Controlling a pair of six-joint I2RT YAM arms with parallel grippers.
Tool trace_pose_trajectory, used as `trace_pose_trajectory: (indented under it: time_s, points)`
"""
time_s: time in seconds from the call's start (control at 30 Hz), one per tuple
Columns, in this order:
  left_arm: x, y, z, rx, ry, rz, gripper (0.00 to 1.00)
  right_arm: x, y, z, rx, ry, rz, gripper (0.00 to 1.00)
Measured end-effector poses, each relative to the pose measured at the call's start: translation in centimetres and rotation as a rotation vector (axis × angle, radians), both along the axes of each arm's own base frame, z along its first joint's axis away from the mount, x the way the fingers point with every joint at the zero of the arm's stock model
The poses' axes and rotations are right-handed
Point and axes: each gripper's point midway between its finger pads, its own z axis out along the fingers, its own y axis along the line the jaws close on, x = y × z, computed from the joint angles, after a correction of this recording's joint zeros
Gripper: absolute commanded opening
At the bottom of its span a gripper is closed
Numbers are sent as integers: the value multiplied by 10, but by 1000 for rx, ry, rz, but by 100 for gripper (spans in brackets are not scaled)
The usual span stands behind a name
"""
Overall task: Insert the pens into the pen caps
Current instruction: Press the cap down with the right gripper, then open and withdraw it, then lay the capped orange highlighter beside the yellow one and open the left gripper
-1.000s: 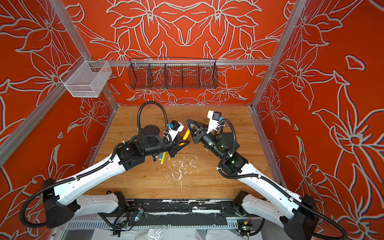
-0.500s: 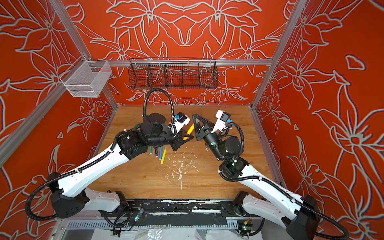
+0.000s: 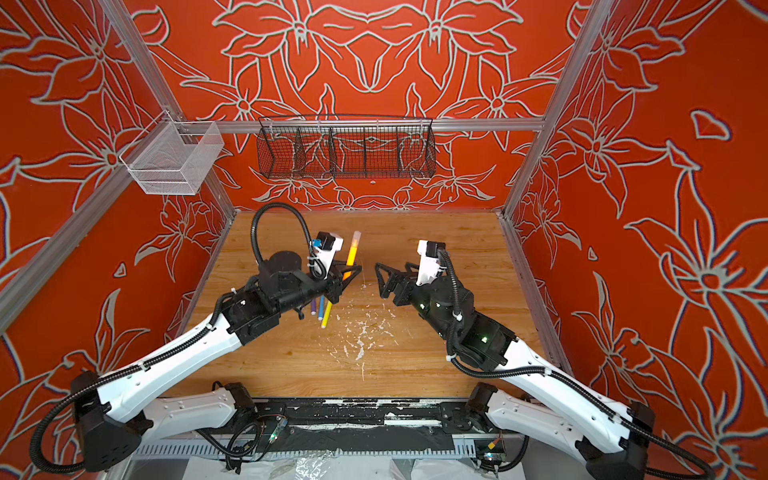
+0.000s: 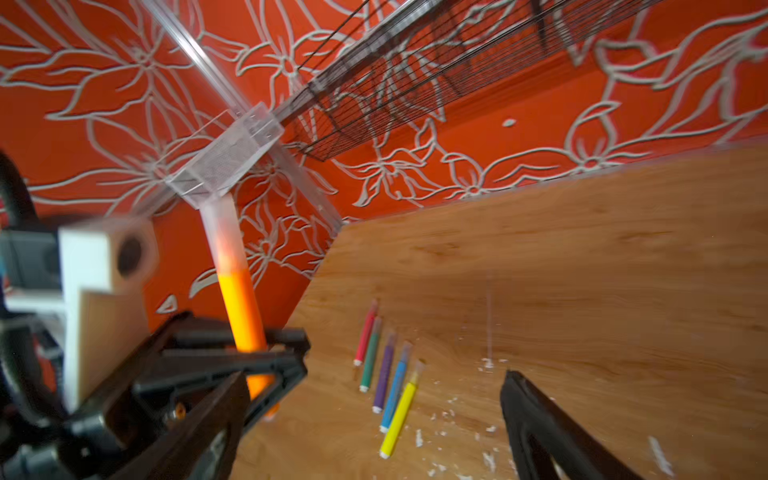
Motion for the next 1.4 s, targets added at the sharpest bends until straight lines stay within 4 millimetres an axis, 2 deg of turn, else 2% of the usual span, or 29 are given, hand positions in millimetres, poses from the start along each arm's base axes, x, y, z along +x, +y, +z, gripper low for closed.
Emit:
trace_pose_trajectory:
  time_s: [0.1, 0.13, 0.2, 0.27, 0.33, 0.4, 0.47, 0.57, 0.67, 0.73, 0.77, 0.87, 0.9, 1.0, 1.07, 1.13, 1.23, 1.33, 1.4]
  points:
    - [-5, 10, -69, 71, 169, 59, 0, 3, -35, 21, -17, -15, -142, 98]
    - [-6, 13, -83, 88, 207, 81, 0, 3, -44, 27, -21, -21, -177, 98]
    - [-7, 19, -106, 118, 272, 134, 0, 7, -61, 32, -59, -25, -252, 98]
    - [-5, 24, -118, 135, 314, 190, 0, 12, -73, 32, -111, -31, -311, 98]
    - [-3, 28, -131, 155, 354, 243, 0, 19, -83, 24, -186, -38, -367, 98]
    - [-1, 32, -149, 186, 398, 287, 0, 29, -90, 1, -281, -37, -409, 98]
    - [0, 36, -167, 222, 439, 320, 0, 39, -101, -34, -394, -6, -449, 98]
    - [0, 38, -193, 282, 500, 357, 0, 54, -132, -82, -543, 86, -533, 98]
    - [3, 37, -216, 355, 556, 384, 0, 60, -162, -106, -616, 142, -616, 98]
    - [6, 37, -225, 405, 582, 407, 0, 62, -174, -117, -643, 155, -649, 98]
    - [9, 36, -228, 427, 590, 418, 9, 64, -181, -125, -658, 163, -665, 98]
    - [16, 37, -230, 478, 593, 444, 57, 68, -196, -155, -712, 211, -695, 98]
    - [18, 37, -228, 490, 588, 452, 70, 70, -201, -168, -732, 233, -702, 98]
    - [26, 40, -218, 518, 555, 473, 91, 71, -216, -203, -814, 301, -729, 98]
    - [30, 44, -211, 532, 531, 484, 99, 73, -223, -215, -851, 323, -753, 98]
    - [32, 50, -203, 537, 514, 498, 100, 76, -228, -220, -869, 323, -776, 98]
    - [37, 66, -178, 513, 471, 531, 99, 80, -234, -221, -882, 311, -816, 98]
    - [45, 96, -140, 444, 397, 603, 99, 81, -241, -226, -894, 295, -844, 98]
    - [51, 131, -111, 386, 322, 704, 97, 81, -242, -233, -914, 296, -834, 98]
